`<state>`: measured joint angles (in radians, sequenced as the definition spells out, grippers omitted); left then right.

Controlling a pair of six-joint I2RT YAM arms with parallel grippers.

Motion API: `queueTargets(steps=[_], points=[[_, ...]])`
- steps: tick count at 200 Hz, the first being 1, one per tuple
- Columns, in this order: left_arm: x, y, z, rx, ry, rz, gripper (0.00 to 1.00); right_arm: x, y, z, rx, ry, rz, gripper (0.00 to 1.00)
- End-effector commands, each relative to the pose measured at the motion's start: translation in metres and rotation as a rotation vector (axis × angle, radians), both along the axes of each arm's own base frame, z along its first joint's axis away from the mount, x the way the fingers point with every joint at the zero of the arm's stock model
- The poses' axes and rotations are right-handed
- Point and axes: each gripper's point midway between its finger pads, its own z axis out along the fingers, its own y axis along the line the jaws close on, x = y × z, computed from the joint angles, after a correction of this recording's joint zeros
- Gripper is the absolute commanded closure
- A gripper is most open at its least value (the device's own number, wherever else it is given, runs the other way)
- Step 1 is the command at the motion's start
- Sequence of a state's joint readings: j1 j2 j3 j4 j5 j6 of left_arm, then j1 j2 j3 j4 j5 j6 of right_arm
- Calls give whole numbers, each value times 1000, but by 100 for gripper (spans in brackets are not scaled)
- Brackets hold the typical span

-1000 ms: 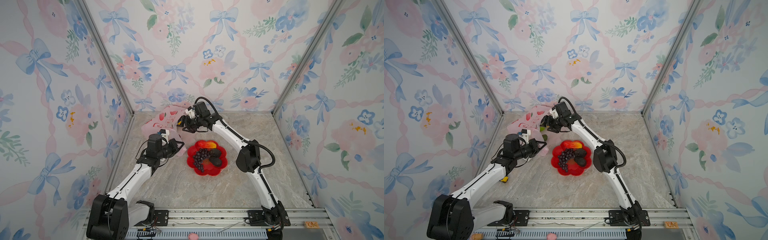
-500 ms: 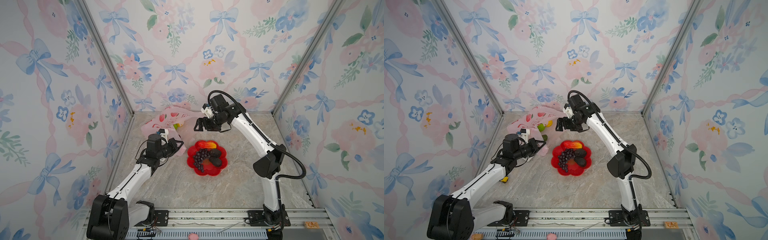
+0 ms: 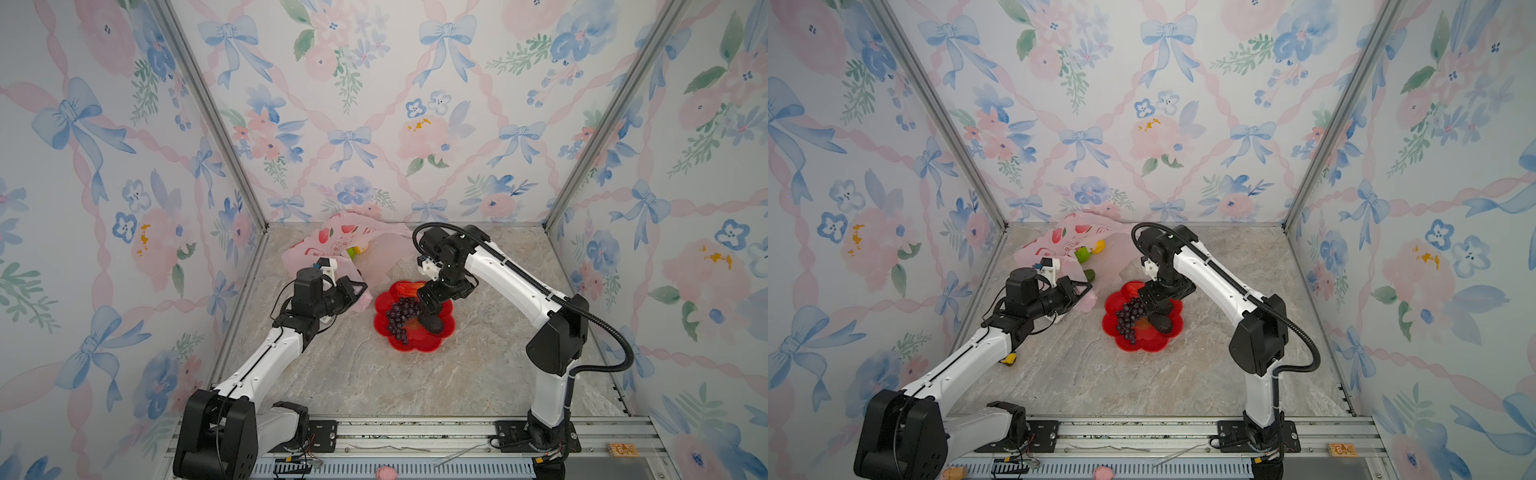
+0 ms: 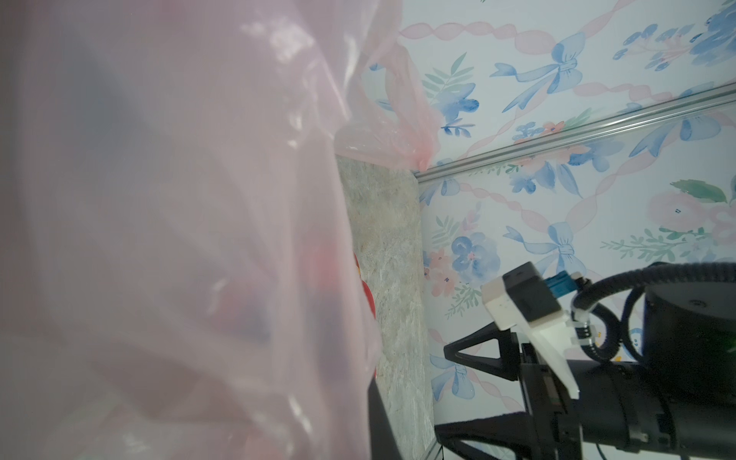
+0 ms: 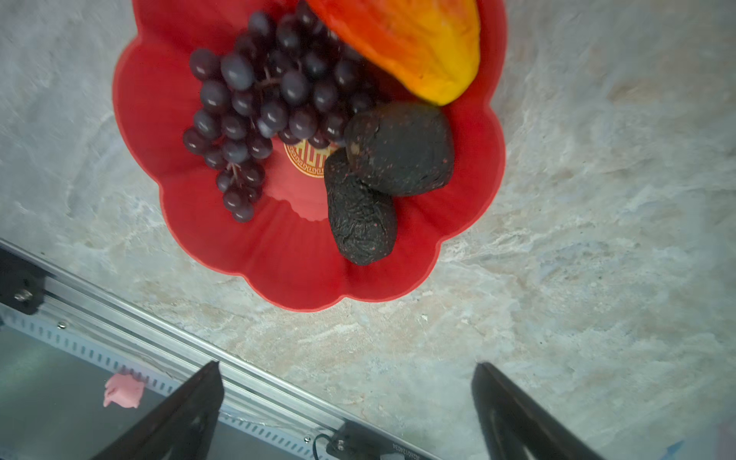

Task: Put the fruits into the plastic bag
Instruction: 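Withdraw the right gripper from the bag and move it over the bowl, then grasp the elongated dark rough fruit in the bowl with the right gripper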

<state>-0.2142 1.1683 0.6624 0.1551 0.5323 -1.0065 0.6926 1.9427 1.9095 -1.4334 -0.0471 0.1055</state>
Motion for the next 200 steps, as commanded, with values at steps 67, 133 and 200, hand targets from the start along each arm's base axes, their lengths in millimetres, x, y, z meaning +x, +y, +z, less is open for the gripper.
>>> queueTargets(steps=[67,133,200], points=[[-14,7,-13,16,16,12,100,-15,16,-51,-47,37,59,12],[-12,7,-12,17,16,16,100,-1,15,-83,-85,36,27,20],[-10,8,-12,27,26,13,100,1,2,-103,-158,41,8,24]])
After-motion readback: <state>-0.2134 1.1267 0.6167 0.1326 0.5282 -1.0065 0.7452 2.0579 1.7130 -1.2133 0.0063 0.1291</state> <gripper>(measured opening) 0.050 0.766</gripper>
